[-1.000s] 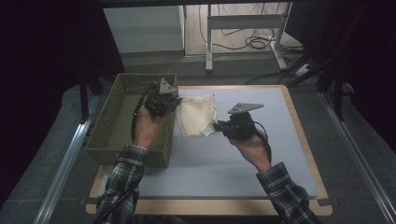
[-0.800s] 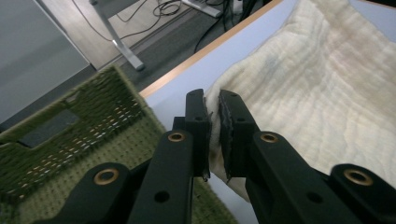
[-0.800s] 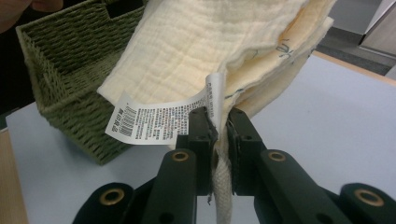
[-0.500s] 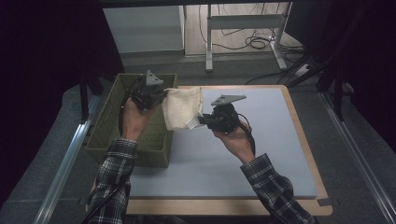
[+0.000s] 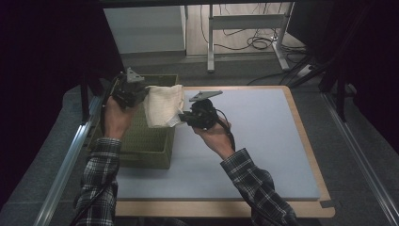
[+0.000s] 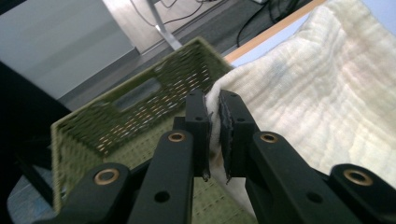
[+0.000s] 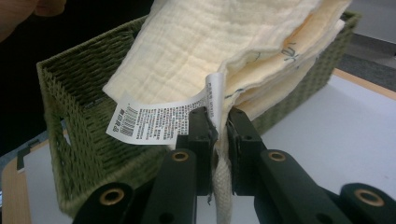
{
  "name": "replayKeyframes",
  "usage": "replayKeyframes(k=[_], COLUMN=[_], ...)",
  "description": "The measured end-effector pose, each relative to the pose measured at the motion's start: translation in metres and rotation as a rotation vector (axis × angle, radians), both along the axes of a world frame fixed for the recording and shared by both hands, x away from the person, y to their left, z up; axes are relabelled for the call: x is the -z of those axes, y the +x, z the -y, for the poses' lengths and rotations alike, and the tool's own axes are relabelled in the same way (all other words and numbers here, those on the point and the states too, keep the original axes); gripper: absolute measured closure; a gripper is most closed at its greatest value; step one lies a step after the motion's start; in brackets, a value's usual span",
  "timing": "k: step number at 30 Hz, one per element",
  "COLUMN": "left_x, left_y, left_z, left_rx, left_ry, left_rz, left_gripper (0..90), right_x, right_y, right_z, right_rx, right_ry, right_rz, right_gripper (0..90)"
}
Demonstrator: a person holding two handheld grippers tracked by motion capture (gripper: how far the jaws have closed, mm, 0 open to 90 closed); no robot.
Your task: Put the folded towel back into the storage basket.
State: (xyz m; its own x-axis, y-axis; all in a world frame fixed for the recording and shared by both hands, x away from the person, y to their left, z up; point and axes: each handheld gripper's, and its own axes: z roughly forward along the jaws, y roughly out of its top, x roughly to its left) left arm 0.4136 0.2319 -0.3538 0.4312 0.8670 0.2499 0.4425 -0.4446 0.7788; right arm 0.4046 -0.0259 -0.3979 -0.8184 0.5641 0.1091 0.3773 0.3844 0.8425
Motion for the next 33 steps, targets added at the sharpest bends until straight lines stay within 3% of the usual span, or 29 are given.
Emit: replayKeyframes(k=[12, 19, 26, 33], left_x=[0.017, 0.03, 0.044, 0.059], left_y=[-0.002, 0.0, 0.006, 0.015], left_z=[-0.046, -0.065, -0.077, -0.078], left_rx=[-0.072, -0.095, -0.105, -0.102], left_ry=[0.001, 0.021, 0.029, 0.048], left_rz=[-0.027, -0.056, -0.086, -0.122], left_gripper=[82.9, 82.8, 82.6, 82.4], right_x=[0.012, 0.024, 0.03, 0.039], right_y=[0.0, 0.002, 0.006, 0.008], right_z=[-0.068, -0.103, -0.124, -0.138], right_rx=[-0.061, -0.081, -0.091, -0.113], right_ry=[-0.067, -0.123, -0.189, -0.26], right_rz=[-0.004, -0.024, -0.039, -0.042], right_gripper=[81.6, 81.6, 81.6, 81.5])
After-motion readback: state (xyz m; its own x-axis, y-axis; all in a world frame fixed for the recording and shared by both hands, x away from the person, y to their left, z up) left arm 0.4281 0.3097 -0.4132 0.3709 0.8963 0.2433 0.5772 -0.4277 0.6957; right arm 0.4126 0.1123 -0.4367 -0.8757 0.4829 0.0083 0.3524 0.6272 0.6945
